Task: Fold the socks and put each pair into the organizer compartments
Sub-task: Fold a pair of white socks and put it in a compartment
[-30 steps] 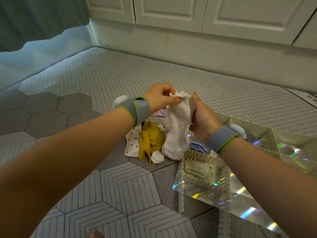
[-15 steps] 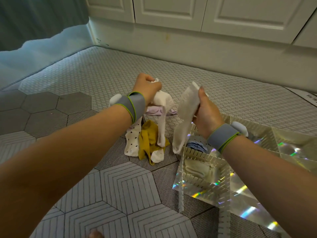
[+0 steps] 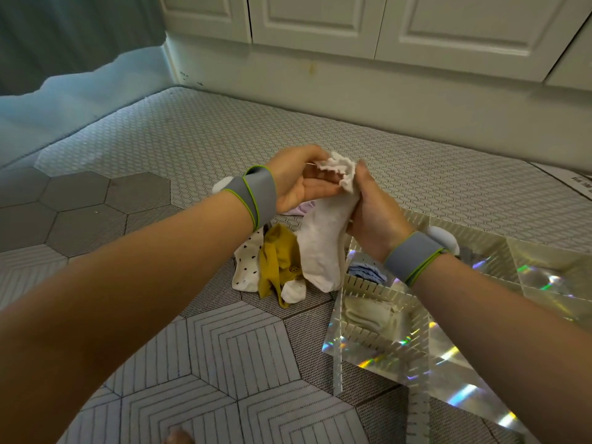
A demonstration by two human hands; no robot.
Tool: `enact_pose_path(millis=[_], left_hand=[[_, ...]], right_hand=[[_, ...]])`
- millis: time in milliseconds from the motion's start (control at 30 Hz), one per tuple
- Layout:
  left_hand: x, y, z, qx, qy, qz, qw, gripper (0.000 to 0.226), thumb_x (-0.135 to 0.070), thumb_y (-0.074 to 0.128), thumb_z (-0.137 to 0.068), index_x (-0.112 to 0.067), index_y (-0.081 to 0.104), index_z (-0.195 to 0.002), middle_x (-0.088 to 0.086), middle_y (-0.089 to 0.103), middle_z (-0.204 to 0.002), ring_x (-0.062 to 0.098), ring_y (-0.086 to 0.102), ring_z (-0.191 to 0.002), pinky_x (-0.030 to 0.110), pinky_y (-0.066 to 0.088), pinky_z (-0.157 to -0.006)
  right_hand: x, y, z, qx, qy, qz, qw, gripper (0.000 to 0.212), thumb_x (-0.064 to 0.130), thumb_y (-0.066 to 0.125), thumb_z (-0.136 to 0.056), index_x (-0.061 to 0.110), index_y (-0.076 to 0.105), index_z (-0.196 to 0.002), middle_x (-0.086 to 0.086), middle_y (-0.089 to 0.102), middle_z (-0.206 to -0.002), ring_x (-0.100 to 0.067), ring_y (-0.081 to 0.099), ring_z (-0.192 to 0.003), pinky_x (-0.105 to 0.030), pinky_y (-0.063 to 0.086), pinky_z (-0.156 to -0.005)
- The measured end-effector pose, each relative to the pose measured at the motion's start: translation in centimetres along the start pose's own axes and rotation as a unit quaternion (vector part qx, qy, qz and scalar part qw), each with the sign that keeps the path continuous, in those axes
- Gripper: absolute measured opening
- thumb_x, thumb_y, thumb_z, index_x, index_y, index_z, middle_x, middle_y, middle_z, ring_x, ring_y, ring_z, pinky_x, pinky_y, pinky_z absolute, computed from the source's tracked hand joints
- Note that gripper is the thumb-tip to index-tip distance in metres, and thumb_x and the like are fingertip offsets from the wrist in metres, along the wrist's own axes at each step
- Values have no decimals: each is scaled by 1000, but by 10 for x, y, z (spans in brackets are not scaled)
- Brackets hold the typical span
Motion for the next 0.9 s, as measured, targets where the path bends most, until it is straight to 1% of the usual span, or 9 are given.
enact_pose_path(millis=[67,133,200,300,367,467,633,800,900], left_hand=[[4,3,0,33,-25,25,999,16,-7,42,-89,1,56,-89,19,66,-86,26,70,-67,30,60,-67],[6,6,3,55,-36,24,998,19,-3,39,-88,0,55,-99,20,65,-92,27,70,-69,32,60,-69],[6,4,1,43,-20,-33,998,27,2,40,-88,-6,50,-112,19,64,-97,27,68,-72,33,59,-66],[-5,-12,-3,-47,69,-179,980,43,-4,53,-87,-16,38,-126,15,59,-104,20,63,-74,27,52,-54],[-7,-17,-6,-61,114,-253,959,64,-16,65,-84,-22,31,-138,7,55,-111,15,58,-90,21,42,-60],[27,-14,-9,28,22,-197,980,78,-21,72,-78,-24,27,-142,0,58,-111,17,60,-99,29,55,-75],[65,-20,-7,86,-41,-252,963,30,1,69,-76,-14,60,-99,9,66,-104,29,63,-102,43,52,-93],[66,-14,-5,125,-55,-125,983,29,9,59,-79,-8,61,-102,9,70,-98,19,70,-83,38,56,-81],[65,-5,-2,153,-58,-89,983,33,4,58,-75,-9,61,-105,7,73,-94,19,71,-84,38,56,-82]], right_hand=[[2,4,3,41,-3,14,999,51,52,47,-89,17,58,-124,-6,67,-117,-19,64,-106,-32,53,-79],[4,4,5,57,-22,43,997,39,32,61,-87,14,58,-123,-3,69,-106,-15,67,-93,-27,54,-68],[5,1,5,38,-32,45,998,27,16,59,-89,15,60,-116,-2,69,-96,-14,67,-84,-28,54,-67],[0,-7,2,-1,1,-21,1000,18,21,46,-96,19,60,-107,0,70,-89,-15,67,-80,-29,54,-67],[-1,-10,0,-4,23,-81,996,24,27,41,-99,16,59,-111,-2,71,-92,-17,68,-84,-30,55,-67],[2,-14,0,-16,43,-117,992,36,34,40,-98,11,57,-120,-10,69,-109,-25,67,-98,-35,56,-75],[8,-21,-3,-35,44,-163,985,48,37,50,-94,10,51,-134,-10,62,-127,-27,61,-114,-43,52,-90],[4,-13,1,14,47,-131,990,58,48,54,-84,9,56,-127,-11,64,-124,-26,61,-114,-40,50,-94],[-20,-3,10,66,91,-72,991,58,31,67,-76,4,56,-126,-16,63,-123,-29,61,-111,-41,52,-93]])
Point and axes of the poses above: each hand's wrist, its own z-axis away from the middle knuckle, its own y-axis out of the palm, x = y × z, the point moved 10 cm from there along -z, towards the middle knuckle
